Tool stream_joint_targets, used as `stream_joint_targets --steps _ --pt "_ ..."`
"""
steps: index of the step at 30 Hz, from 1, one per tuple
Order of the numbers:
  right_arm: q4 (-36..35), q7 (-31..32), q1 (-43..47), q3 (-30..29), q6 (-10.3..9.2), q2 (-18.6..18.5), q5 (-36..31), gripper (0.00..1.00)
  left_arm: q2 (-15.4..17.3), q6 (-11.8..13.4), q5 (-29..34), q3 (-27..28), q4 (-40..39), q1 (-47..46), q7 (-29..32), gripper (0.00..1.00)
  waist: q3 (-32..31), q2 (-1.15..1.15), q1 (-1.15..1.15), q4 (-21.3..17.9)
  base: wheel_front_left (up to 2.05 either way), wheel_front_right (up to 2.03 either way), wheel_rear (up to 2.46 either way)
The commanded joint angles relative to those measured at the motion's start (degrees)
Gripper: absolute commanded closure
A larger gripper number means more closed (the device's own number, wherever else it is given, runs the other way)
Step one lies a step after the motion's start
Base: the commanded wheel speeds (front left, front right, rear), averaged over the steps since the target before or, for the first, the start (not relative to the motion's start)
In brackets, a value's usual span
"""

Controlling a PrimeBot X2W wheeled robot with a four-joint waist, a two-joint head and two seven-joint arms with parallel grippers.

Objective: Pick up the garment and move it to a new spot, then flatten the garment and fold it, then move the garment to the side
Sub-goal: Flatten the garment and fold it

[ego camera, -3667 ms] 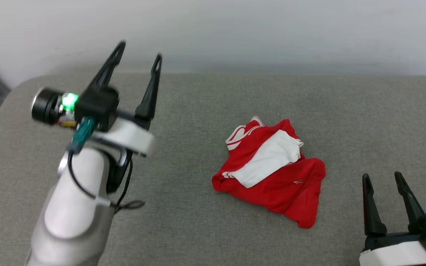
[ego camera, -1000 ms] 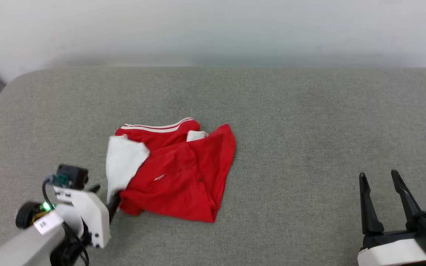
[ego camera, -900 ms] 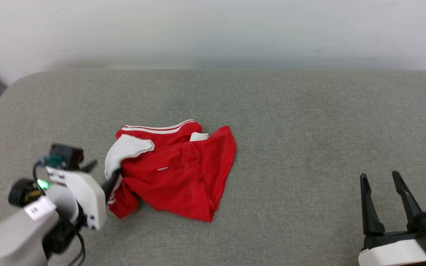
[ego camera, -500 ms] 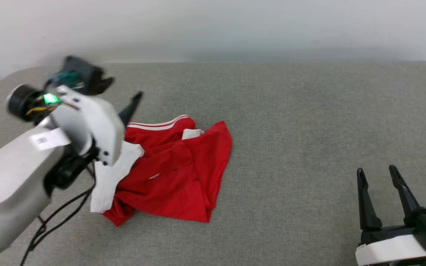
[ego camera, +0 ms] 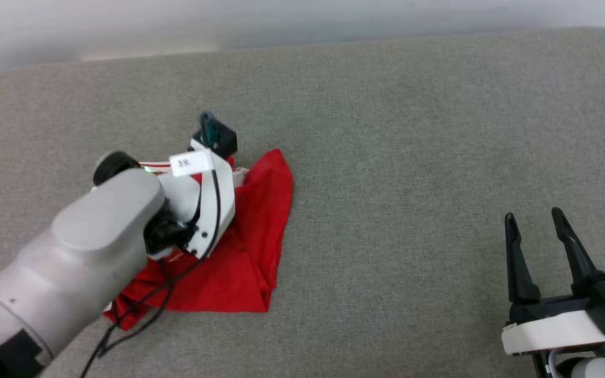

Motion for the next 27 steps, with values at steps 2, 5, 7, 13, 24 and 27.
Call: stream_joint_targets --steps 2,5,7,13,24,27 --pt "0.0 -0.1 -1.2 0.0 -0.04 0.1 0.5 0.0 -1.9 -1.0 0.3 -1.5 4.5 2.4 2.7 0.0 1.4 0.0 0.0 -0.9 0.0 0.0 0.0" --pt "0.1 -0.1 -1.4 0.0 -0.04 0.1 0.5 0.0 -3.6 -1.6 0.7 -2.8 7.8 5.5 4.3 0.0 1.8 0.0 0.0 -0.9 0.0 0.0 0.0" --pt "0.1 -0.1 -1.4 -0.4 -0.04 0.1 0.4 0.0 -4.3 -1.8 0.6 -3.1 8.6 6.6 3.3 0.89 1.8 0.0 0.0 -0.6 0.0 0.0 0.0" --pt "-0.1 -0.1 -0.4 -1.1 -0.04 0.1 -0.3 0.0 -3.0 -1.8 1.0 -1.9 4.4 1.9 -7.8 1.0 0.3 0.0 0.0 1.1 0.0 0.0 0.0" --pt "-0.1 -0.1 1.8 -1.1 -0.04 0.1 -0.2 0.0 4.1 -1.4 2.9 1.6 -5.7 -4.0 -21.5 1.0 -3.7 0.0 0.0 4.3 0.0 0.0 0.0" --pt "-0.1 -0.1 2.1 -0.8 -0.04 0.1 0.0 0.0 5.5 -0.2 4.2 1.8 -10.5 -4.6 -22.0 1.0 -4.4 0.0 0.0 4.1 0.0 0.0 0.0"
